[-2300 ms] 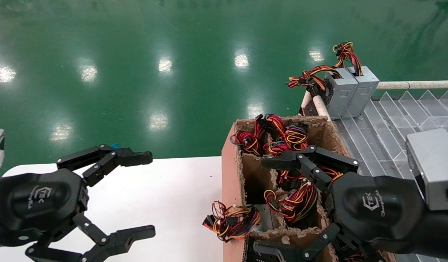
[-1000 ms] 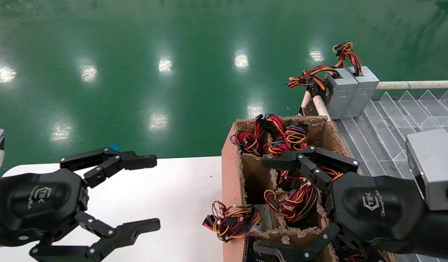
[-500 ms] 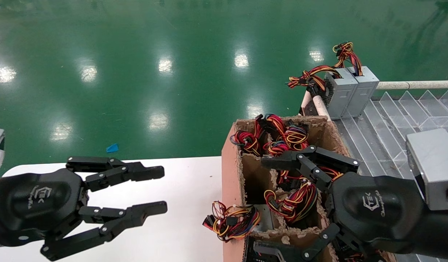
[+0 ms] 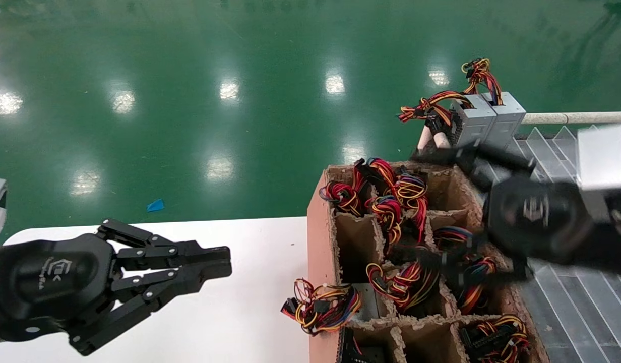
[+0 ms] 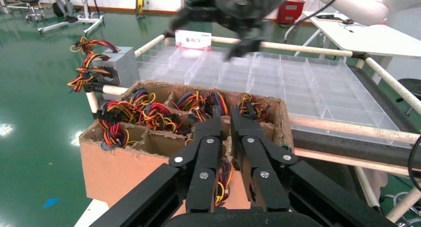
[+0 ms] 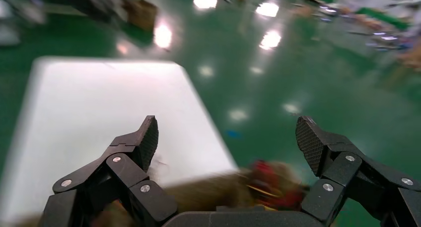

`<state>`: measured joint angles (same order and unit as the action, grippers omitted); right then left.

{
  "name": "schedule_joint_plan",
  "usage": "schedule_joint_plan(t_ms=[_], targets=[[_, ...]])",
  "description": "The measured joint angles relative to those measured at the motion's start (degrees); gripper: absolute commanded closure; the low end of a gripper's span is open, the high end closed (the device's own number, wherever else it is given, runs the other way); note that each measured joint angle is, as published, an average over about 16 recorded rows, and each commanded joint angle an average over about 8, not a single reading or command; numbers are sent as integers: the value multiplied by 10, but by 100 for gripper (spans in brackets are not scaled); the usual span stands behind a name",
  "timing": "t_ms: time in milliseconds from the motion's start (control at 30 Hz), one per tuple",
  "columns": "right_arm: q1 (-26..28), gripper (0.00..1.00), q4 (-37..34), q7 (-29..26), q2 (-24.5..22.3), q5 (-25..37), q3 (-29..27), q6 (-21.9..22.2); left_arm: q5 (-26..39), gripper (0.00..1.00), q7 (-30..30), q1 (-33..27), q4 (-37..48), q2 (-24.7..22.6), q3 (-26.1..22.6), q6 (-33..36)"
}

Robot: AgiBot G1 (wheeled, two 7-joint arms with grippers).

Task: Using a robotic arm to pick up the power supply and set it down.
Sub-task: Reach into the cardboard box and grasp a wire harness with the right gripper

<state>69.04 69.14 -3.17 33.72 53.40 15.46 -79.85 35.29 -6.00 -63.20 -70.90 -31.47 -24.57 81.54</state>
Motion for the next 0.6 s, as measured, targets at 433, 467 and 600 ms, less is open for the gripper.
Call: schedule_joint_plan(t_ms=[433, 467, 600], targets=[[59, 52, -99, 27, 77, 120, 55, 48, 0, 100, 0, 0, 0, 0, 0, 0], [61, 65, -108, 28, 83, 125, 60, 49, 0, 100, 0, 0, 0, 0, 0, 0], [69, 100, -142, 32, 106, 143, 75, 51, 0, 100, 0, 0, 0, 0, 0, 0]])
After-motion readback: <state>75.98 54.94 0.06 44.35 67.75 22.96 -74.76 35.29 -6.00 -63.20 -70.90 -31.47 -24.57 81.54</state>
